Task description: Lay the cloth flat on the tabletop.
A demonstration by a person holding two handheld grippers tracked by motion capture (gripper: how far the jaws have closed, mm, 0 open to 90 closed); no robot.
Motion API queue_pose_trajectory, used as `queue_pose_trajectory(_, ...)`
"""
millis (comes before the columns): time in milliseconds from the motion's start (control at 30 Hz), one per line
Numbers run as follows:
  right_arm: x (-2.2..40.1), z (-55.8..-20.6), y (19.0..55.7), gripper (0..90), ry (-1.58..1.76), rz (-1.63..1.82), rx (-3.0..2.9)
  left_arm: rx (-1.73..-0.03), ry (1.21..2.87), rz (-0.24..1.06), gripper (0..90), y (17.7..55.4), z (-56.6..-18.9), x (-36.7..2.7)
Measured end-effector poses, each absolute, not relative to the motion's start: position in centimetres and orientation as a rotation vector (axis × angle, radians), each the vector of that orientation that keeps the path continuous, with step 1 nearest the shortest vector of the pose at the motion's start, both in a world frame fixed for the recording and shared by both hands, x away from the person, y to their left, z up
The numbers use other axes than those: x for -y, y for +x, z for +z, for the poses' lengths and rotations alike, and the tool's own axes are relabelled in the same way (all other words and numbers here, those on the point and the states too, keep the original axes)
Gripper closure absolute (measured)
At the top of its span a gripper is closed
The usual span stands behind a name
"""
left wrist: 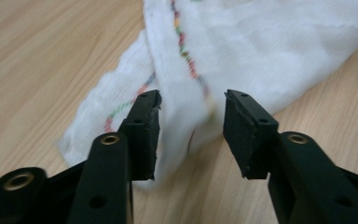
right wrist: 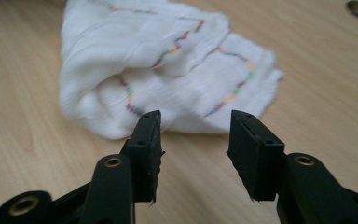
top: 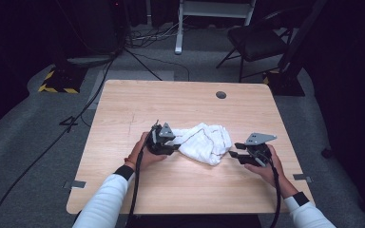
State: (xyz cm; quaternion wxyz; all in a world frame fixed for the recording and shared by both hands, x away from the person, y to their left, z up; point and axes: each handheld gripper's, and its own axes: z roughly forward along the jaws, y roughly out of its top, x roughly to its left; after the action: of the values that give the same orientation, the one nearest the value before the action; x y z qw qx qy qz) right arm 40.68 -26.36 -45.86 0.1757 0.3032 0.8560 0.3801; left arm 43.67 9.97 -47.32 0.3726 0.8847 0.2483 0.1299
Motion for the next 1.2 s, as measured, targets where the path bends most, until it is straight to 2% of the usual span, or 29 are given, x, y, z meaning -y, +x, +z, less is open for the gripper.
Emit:
queue_pose_trajectory(67, 26.6, -45.5, 41.3, 52.0, 0.877, 1.082, -2.389, -0.64, 2.256, 0.327, 45.3, 43.6, -46.6, -9.4)
queue_pose_trajectory(133, 26.6, -45.4, 41.6, 52.0, 0.878, 1.086, -2.38, -0.646, 2.198, 0.315, 43.7, 43.6, -45.6, -9.0)
queue_pose_trajectory(233, 25.8, -45.8, 43.4, 51.3, 0.86, 1.016, -2.39, -0.614, 2.209, 0.297, 38.4, 43.9, -45.3, -7.3)
queue_pose_trajectory(500, 24.7, -47.4, 46.9, 51.3, 0.904, 0.988, -2.416, -0.67, 2.273, 0.268, 37.0, 45.9, -46.9, -4.0)
queue_pose_trajectory(533, 24.5, -47.7, 47.2, 51.3, 0.886, 0.959, -2.409, -0.677, 2.285, 0.252, 39.9, 46.2, -47.3, -3.7)
queue_pose_trajectory(567, 24.2, -48.3, 47.7, 51.2, 0.885, 0.941, -2.421, -0.669, 2.301, 0.245, 48.0, 46.4, -47.5, -3.6)
queue_pose_trajectory(600, 24.2, -48.3, 47.7, 51.2, 0.885, 0.941, -2.421, -0.663, 2.313, 0.25, 48.0, 46.4, -47.7, -3.5)
queue_pose_trajectory(667, 23.9, -48.9, 48.3, 49.5, 0.911, 0.904, -2.446, -0.629, 2.35, 0.221, 62.1, 46.6, -48.1, -3.4)
queue_pose_trajectory(733, 24.0, -49.0, 48.6, 49.8, 0.922, 0.933, -2.451, -0.616, 2.375, 0.208, 67.5, 46.7, -48.3, -3.5)
queue_pose_trajectory(767, 24.2, -49.0, 48.7, 50.0, 0.934, 0.939, -2.461, -0.612, 2.381, 0.206, 73.9, 46.6, -48.3, -3.6)
queue_pose_trajectory(800, 24.2, -49.0, 48.7, 50.0, 0.934, 0.939, -2.461, -0.6, 2.38, 0.205, 73.9, 46.6, -48.3, -3.6)
queue_pose_trajectory(833, 24.3, -49.1, 48.7, 51.5, 0.949, 0.952, -2.467, -0.591, 2.385, 0.197, 77.8, 46.6, -48.3, -3.7)
queue_pose_trajectory(867, 24.6, -49.1, 48.8, 57.2, 0.97, 0.988, -2.486, -0.573, 2.39, 0.211, 83.6, 46.5, -48.2, -3.8)
queue_pose_trajectory(967, 24.8, -49.0, 48.7, 72.6, 0.965, 0.995, -2.503, -0.543, 2.381, 0.224, 87.4, 46.2, -47.8, -4.3)
queue_pose_trajectory(1000, 24.8, -49.0, 48.7, 72.6, 0.965, 0.995, -2.503, -0.543, 2.381, 0.224, 87.8, 46.2, -47.8, -4.3)
queue_pose_trajectory(1067, 24.8, -49.0, 48.3, 84.3, 0.926, 0.977, -2.499, -0.536, 2.368, 0.224, 88.1, 46.0, -47.4, -4.8)
queue_pose_trajectory(1200, 25.3, -48.9, 48.1, 86.7, 0.931, 0.96, -2.487, -0.525, 2.342, 0.232, 88.3, 45.7, -46.7, -5.7)
